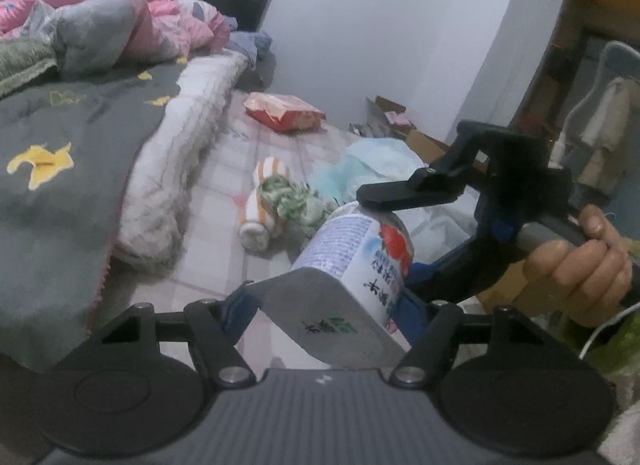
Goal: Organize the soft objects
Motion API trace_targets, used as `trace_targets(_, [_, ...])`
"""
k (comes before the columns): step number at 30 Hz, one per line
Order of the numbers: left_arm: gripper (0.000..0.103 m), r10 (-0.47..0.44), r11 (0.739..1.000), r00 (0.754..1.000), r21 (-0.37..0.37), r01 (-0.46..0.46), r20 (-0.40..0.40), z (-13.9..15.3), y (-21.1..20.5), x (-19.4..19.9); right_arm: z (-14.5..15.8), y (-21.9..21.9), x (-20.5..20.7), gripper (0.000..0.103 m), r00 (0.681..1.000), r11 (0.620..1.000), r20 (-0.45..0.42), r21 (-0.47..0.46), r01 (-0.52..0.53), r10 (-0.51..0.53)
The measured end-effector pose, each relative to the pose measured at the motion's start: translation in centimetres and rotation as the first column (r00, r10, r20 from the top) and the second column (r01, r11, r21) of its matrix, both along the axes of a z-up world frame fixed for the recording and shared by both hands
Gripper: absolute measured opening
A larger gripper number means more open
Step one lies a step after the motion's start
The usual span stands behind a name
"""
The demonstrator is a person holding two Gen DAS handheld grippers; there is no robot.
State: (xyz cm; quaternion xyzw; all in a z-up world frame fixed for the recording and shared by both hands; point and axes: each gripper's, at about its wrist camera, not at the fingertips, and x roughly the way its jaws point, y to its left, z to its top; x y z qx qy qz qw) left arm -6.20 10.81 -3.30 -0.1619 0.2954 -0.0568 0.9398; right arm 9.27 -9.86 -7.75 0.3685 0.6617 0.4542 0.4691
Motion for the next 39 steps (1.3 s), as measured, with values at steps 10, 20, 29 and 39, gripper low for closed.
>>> trace_targets(10, [0.071, 0.001, 1.000, 0.983, 0.030, 0.005, -0.182, -1.2, -0.8, 1.5, 0.1, -1.8, 1.0, 0.054, 0.984, 0.992, 0.175, -0.121, 0.029, -0.008])
trace_targets(20, [0.071, -0.001, 0.990, 0.931, 0.133, 0.053, -0.366, -1.1, -3.1, 4.4, -1.0, -2.2, 0.5, 0.054, 0.975, 0.990, 0.223, -0.128, 0.053, -0.023])
trace_targets(29, [0.071, -0.007, 0.961, 0.875, 0.240, 0.140, -0.484, -0.9, -5.4, 7.0, -1.0, -3.3, 0.9, 0.054, 0.965, 0.994, 0.255, -0.069, 0.082, -0.061])
trace_targets(39, [0.081, 0.009, 0.947, 0.846, 0.277, 0.165, -0.533, -0.7, -7.1, 8.7, -2.0, -3.6, 1.4, 0.054, 0.958, 0.993, 0.280, -0.085, 0.086, -0.060])
